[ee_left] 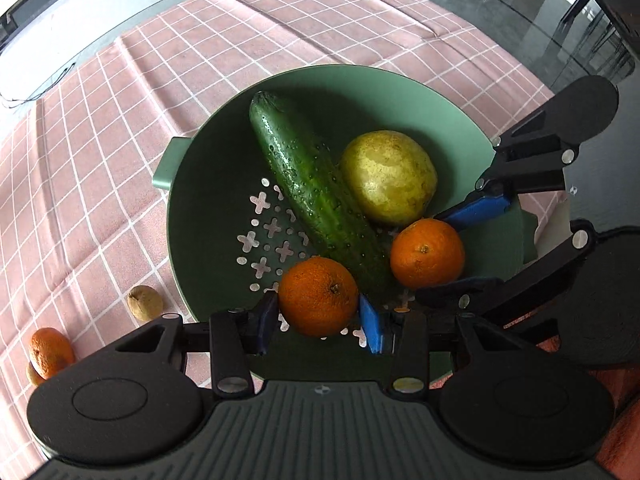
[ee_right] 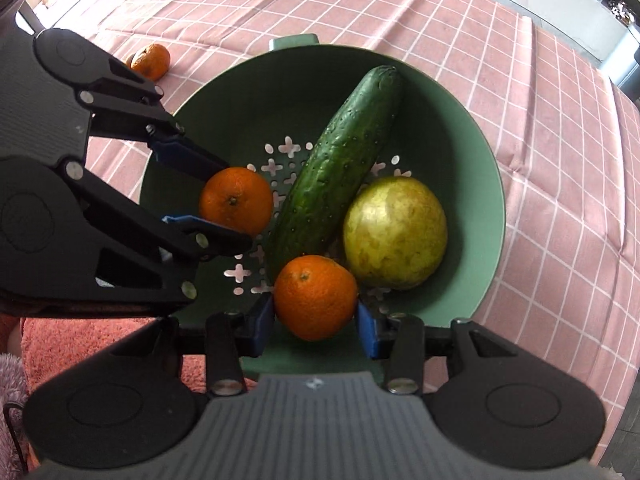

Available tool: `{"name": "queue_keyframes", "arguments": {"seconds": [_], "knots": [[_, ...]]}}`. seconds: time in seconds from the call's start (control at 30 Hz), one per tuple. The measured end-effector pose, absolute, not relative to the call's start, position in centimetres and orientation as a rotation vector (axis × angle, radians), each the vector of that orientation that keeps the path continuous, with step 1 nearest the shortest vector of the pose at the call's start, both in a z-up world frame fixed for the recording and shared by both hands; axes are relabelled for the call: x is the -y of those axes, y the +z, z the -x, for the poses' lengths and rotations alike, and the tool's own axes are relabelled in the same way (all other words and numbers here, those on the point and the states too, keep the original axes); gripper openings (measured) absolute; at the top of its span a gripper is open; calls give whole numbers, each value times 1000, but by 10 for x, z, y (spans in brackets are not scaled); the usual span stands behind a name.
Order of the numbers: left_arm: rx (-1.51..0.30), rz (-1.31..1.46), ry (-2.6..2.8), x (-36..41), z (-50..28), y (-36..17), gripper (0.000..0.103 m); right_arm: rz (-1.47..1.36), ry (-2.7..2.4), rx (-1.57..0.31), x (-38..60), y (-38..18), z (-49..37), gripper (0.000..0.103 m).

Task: Organize fruits
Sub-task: 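Carry both held oranges over the colander and lower them inside, then open both grippers to release the oranges and withdraw from the colander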

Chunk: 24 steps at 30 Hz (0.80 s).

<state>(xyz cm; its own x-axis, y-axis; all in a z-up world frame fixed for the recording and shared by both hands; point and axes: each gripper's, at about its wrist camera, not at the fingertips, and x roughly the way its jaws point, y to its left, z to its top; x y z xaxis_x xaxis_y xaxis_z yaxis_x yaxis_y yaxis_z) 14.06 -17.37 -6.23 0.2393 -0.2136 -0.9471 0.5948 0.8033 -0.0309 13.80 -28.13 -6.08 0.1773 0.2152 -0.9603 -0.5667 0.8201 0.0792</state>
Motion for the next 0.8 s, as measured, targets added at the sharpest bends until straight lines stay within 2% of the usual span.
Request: {"name": "queue_keyframes", "arguments": {"seconds": [0.5, 0.6, 0.67, 0.8], "knots": [[-1221, -443, -588, 181, -145, -67, 52, 380, 598, -1300, 272, -66, -140, 43], [-1215, -433, -590, 179, -145, -66, 56, 382, 596, -1294, 273, -64, -138, 45], [-1213, -412, -595, 176, -144, -62, 58, 388, 593, -1283, 272, -61, -135, 50], [-1189, -367, -592, 169, -141, -48, 58, 388, 587, -1253, 270, -51, -127, 51]]}}
